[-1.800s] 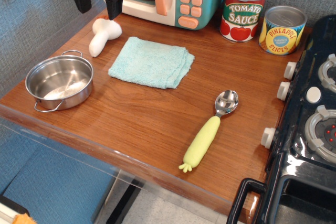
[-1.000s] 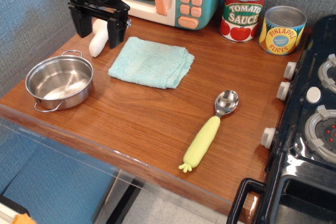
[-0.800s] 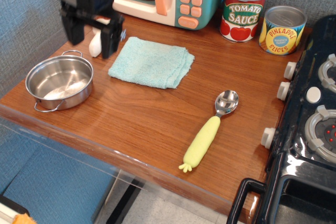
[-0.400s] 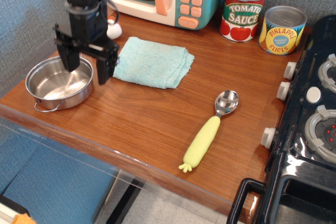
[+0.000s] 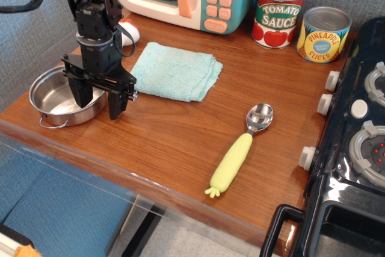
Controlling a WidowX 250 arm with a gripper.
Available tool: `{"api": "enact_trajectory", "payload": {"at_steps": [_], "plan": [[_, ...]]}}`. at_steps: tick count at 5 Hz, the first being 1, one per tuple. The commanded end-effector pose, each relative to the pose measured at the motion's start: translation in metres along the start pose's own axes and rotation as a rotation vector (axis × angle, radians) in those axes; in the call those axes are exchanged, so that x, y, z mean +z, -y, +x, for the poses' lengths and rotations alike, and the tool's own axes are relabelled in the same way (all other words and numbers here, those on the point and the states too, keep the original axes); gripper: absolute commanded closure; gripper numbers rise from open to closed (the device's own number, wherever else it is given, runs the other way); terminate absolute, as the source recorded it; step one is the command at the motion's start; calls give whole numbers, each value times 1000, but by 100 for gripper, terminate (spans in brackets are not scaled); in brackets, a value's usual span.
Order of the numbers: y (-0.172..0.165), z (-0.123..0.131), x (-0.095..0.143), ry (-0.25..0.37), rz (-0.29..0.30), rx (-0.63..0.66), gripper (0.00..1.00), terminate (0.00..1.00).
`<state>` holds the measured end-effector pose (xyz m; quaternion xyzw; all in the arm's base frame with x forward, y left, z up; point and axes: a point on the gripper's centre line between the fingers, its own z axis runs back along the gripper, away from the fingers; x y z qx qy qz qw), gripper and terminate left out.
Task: Hold and move the tiffin box from left corner of the table to above the blue cloth which is infront of the oven.
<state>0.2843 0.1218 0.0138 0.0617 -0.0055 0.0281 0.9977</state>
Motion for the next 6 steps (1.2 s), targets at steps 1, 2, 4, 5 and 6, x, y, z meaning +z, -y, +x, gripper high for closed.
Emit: {"api": "enact_trajectory", "payload": {"at_steps": [1,2,4,5,6], "plan": [[-5,2,17,72,9,-5,100,0],[-4,-4,37,108,48,-9,100,0],[29,21,74,157,72,-105,100,0],[50,63,62,134,68,-128,100,0],[64,84,50,116,58,-146,100,0]]}}
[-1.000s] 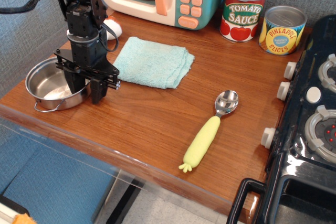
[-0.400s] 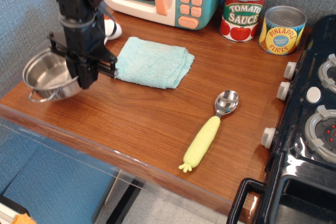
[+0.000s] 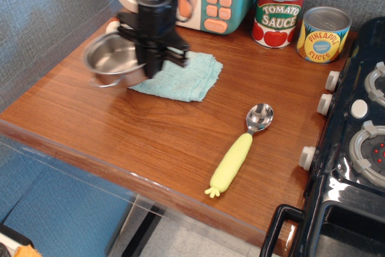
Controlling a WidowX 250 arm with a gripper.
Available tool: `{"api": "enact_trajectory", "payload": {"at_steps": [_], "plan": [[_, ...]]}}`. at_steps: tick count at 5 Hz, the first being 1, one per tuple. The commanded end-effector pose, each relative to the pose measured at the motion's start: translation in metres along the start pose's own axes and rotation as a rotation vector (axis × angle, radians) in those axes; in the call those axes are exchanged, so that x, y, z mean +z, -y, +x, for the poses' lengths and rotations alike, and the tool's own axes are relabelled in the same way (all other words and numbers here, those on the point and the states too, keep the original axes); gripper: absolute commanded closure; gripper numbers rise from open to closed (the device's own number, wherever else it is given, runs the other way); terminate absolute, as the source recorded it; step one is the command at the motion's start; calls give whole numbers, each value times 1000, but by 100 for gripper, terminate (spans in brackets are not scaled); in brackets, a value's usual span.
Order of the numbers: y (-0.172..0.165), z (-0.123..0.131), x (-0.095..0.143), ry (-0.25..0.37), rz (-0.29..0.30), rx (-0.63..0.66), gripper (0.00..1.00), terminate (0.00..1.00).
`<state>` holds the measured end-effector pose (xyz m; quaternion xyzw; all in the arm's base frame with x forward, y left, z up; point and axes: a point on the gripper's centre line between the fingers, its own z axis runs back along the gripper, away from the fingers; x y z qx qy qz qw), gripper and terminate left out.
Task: Hold and move the tiffin box from left corner of the table to above the blue cloth which is infront of the oven.
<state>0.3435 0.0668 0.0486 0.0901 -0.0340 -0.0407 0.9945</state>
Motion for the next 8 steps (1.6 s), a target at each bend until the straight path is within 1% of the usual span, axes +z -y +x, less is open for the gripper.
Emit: {"api": "enact_trajectory", "payload": {"at_steps": [1,2,3,4,5,6,7,8], "plan": [[17,39,0,28,7,-42,100,0],[25,42,1,37,10,-63,100,0],[27,41,3,41,-9,-78,100,0],[22,40,13,68,-84,-30,0,0],[21,40,25,86,-156,-20,0,0],[18,31,38,110,-181,9,0,0],[15,20,56,134,-151,46,0,0],[15,20,56,134,-151,46,0,0]]}}
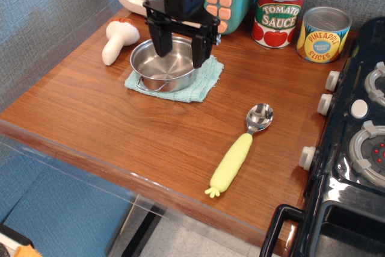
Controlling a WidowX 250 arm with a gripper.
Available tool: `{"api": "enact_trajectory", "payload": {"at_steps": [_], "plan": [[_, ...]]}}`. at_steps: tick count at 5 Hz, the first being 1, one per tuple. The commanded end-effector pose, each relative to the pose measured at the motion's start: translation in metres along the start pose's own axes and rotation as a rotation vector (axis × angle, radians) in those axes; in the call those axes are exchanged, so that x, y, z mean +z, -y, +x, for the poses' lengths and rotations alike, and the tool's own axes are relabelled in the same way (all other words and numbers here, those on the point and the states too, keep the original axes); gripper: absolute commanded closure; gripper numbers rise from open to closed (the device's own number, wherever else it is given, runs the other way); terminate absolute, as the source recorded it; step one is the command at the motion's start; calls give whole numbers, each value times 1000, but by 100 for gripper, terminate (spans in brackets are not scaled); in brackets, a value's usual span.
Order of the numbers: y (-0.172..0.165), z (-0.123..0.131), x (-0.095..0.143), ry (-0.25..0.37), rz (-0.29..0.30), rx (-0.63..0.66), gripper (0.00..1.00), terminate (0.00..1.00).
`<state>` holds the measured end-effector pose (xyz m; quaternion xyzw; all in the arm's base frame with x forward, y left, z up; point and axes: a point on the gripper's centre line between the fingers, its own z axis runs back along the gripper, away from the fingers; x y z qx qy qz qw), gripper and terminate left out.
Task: Hold and move the tiffin box from left corner of the table to above the blue cloth which is infront of the oven.
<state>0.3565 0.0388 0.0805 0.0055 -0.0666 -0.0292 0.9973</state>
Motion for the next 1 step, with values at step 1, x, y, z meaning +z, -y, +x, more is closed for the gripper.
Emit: {"api": "enact_trajectory", "payload": {"at_steps": [1], "plan": [[-2,4,22,65,14,5,0,100]]}}
